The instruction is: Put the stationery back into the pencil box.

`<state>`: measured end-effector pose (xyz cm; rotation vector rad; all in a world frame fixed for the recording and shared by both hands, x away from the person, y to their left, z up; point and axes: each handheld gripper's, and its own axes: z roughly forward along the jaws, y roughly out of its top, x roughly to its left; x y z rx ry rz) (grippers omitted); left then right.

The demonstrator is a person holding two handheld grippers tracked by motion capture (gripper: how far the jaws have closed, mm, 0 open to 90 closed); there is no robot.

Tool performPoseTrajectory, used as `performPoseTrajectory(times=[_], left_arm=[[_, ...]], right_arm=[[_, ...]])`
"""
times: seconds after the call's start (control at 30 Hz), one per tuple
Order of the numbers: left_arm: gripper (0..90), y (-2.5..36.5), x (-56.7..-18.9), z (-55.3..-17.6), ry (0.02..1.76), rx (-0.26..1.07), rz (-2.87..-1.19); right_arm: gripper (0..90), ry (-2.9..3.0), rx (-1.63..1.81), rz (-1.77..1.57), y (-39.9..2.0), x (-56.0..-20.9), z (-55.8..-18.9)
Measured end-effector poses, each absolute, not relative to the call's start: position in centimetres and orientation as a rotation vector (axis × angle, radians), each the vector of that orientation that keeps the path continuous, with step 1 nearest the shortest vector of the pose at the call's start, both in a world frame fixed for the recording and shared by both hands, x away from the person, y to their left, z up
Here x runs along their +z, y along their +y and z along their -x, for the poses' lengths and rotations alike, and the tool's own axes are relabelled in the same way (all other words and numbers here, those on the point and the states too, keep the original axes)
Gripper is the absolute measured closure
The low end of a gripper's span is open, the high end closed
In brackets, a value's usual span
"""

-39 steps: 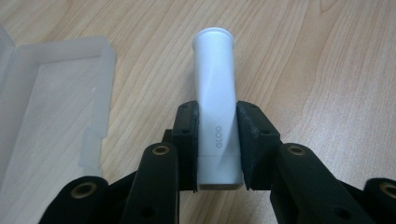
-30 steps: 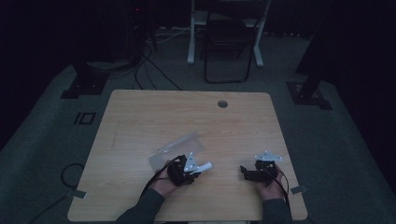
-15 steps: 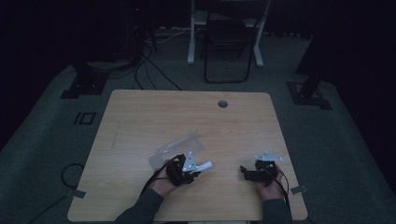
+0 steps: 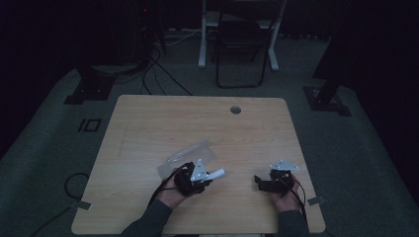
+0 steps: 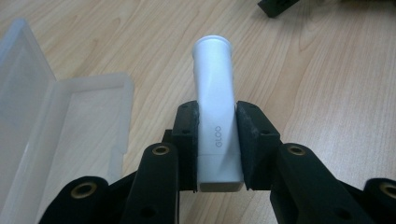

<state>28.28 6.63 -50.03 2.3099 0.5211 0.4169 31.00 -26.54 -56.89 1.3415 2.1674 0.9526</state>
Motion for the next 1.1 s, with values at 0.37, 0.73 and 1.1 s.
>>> performPoseTrajectory(times=[0.37,0.73,1.1], left_arm=[[70.9,7.0,-49.0,-28.2,0.516,0.436,-2.29],[70.9,7.5,-48.1,-28.4,0.532,0.453,-2.26],[70.9,7.8,-47.4,-28.5,0.537,0.475,-2.242]], right_arm=[[13.7,2.167,0.953,-1.341,-26.5,-56.9,-31.0],[13.7,2.168,0.953,-1.341,-26.5,-56.9,-31.0],[13.7,2.167,0.953,-1.341,-26.5,-56.9,-31.0]])
